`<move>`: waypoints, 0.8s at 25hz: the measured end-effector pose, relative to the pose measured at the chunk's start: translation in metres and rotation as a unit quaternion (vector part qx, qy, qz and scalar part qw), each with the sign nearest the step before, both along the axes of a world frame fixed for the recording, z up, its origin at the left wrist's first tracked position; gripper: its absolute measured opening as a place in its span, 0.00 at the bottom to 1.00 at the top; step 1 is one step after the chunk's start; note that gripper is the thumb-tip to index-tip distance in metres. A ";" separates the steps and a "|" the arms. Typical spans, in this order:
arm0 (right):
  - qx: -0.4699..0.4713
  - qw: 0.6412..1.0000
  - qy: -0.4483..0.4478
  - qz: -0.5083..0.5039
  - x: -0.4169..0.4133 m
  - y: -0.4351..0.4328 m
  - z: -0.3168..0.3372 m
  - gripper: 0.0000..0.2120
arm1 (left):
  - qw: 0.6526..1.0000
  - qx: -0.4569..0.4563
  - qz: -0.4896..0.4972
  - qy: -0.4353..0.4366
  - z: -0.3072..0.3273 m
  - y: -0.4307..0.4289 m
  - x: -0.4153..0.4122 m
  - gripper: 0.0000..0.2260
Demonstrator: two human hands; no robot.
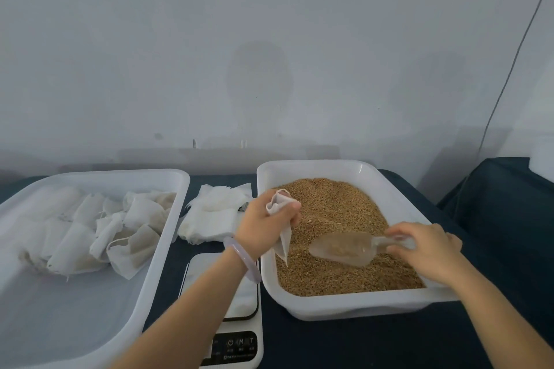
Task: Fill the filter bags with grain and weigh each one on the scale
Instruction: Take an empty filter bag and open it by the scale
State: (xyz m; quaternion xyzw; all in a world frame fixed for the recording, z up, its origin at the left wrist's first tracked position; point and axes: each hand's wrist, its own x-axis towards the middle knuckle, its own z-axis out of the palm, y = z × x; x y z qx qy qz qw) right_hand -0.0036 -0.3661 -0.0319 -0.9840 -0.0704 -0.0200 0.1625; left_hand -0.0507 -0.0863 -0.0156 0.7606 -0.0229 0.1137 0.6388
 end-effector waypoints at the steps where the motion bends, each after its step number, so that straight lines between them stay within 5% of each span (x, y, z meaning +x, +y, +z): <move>1: -0.058 0.998 -0.001 -0.003 0.000 0.003 -0.002 0.11 | 1.000 -0.001 -0.008 -0.006 0.007 0.007 -0.004 0.06; 4: -0.137 0.991 0.000 0.004 -0.004 0.023 0.002 0.19 | 0.999 0.027 -0.034 -0.009 0.021 0.032 -0.022 0.08; 7: 0.071 0.984 -0.061 0.151 -0.019 0.079 0.022 0.30 | 0.994 0.059 -0.093 -0.003 0.027 0.056 -0.041 0.09; 9: 0.218 0.938 0.033 0.268 -0.034 0.129 0.039 0.36 | 0.989 0.094 -0.117 -0.004 0.027 0.071 -0.050 0.09; 11: 0.237 0.903 0.113 0.339 -0.044 0.171 0.041 0.38 | 0.984 0.125 -0.130 -0.010 0.026 0.084 -0.055 0.08; 15: 0.260 0.859 0.156 0.413 -0.057 0.219 0.028 0.24 | 0.980 0.143 -0.134 0.022 0.017 0.100 -0.069 0.07; 17: 0.254 0.873 0.124 0.396 -0.060 0.229 0.019 0.14 | 0.984 0.141 -0.107 0.020 0.012 0.102 -0.074 0.04; 18: 0.229 0.897 0.088 0.368 -0.057 0.230 0.013 0.05 | 0.983 0.162 -0.079 0.020 0.010 0.105 -0.074 0.08; 20: 0.168 0.933 0.032 0.316 -0.048 0.230 0.002 0.13 | 0.964 0.258 -0.040 0.056 0.005 0.110 -0.074 0.30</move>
